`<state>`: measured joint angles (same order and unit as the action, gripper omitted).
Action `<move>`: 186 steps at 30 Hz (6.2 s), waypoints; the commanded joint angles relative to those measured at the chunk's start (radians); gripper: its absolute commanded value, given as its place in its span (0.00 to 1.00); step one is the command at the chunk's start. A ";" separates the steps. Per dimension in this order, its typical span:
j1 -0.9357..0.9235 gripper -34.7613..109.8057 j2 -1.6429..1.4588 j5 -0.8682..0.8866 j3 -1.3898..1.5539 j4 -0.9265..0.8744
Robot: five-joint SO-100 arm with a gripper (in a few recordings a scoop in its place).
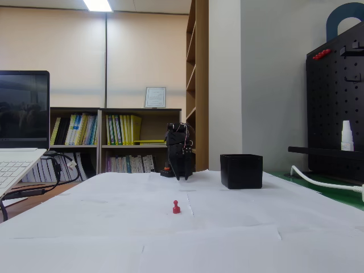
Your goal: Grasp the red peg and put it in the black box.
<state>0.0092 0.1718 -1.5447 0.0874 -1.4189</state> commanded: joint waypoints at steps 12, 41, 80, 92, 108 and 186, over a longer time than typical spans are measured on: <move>-0.097 0.28 -0.104 -0.364 0.078 0.061; -0.276 0.24 -1.046 -0.127 0.905 0.506; -0.215 0.26 -1.526 -0.152 0.526 1.968; -0.215 0.31 -1.789 -0.137 0.535 2.313; -0.282 0.47 -1.928 -0.187 0.591 2.368; -0.206 0.51 -2.425 -0.149 1.166 2.359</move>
<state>-0.1948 -2.2734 -1.6904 1.2210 0.9265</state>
